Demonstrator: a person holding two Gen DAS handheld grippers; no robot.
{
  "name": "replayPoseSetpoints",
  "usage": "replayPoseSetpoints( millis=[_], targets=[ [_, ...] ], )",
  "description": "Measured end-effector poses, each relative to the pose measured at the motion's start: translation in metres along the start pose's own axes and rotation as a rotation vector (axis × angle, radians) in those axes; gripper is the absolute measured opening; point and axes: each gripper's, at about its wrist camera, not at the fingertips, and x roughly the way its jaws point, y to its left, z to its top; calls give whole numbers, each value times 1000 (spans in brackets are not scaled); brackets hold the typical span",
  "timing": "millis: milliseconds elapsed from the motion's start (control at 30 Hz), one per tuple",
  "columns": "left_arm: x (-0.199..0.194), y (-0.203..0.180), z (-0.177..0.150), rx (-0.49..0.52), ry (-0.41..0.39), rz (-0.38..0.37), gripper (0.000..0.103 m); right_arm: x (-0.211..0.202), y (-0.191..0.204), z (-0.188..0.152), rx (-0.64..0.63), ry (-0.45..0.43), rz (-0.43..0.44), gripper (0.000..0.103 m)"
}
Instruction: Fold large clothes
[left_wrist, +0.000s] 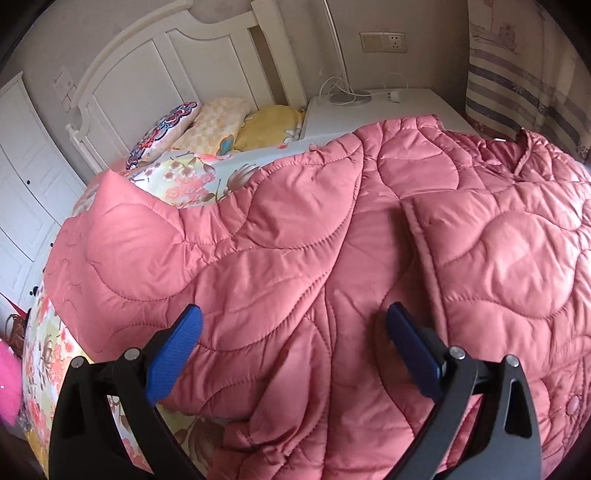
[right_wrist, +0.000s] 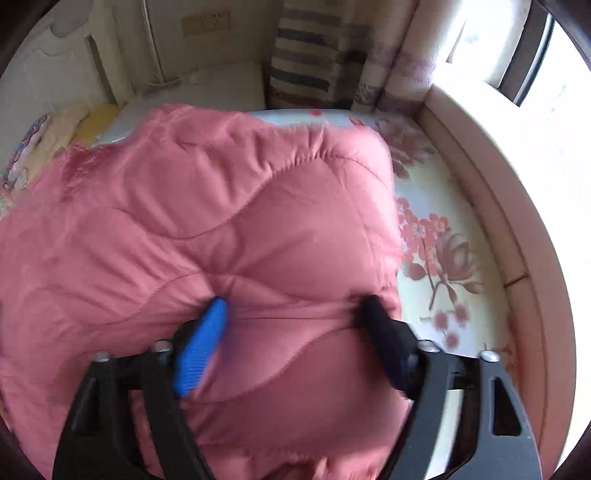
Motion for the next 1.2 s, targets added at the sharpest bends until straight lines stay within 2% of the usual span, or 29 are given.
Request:
replayPoseSetpoints(
  millis=[67, 133, 233, 333, 467, 500, 600, 733, 833, 967, 1100, 1200],
  targets=[
    [-8, 5, -1, -11, -4, -24, 99, -9, -2, -1, 24, -16, -2, 89],
    [-27, 18, -3, -29, -59, -33, 99, -33, 3, -7, 6, -105, -39, 83],
    [-48, 47, -11, -67, -116, -45, 99, -61, 18, -13, -33, -209, -28, 81],
    [-55, 87, -26, -134, -124, -85, 101, -80, 50, -22, -160, -255, -19, 81],
    [-45, 138, -46, -231, -60, -139, 101, -75, 87, -22, -278, -236, -69, 78],
    [-36, 153, -51, -267, -31, -170, 101, -71, 91, -24, -290, -225, -83, 78],
    [-17, 182, -57, -335, 25, -201, 101, -60, 102, -22, -309, -192, -92, 78],
    [3, 194, -53, -361, 40, -190, 101, -55, 111, -29, -342, -183, -128, 78],
    [18, 201, -46, -400, 50, -241, 101, -51, 113, -29, -352, -183, -136, 78],
    [33, 209, -38, -448, 61, -271, 100, -45, 112, -26, -363, -175, -141, 78],
    [40, 211, -28, -463, 63, -286, 89, -39, 115, -31, -389, -167, -154, 78],
    [39, 222, -26, -487, 44, -319, 88, -34, 113, -34, -394, -156, -151, 78]
  ],
)
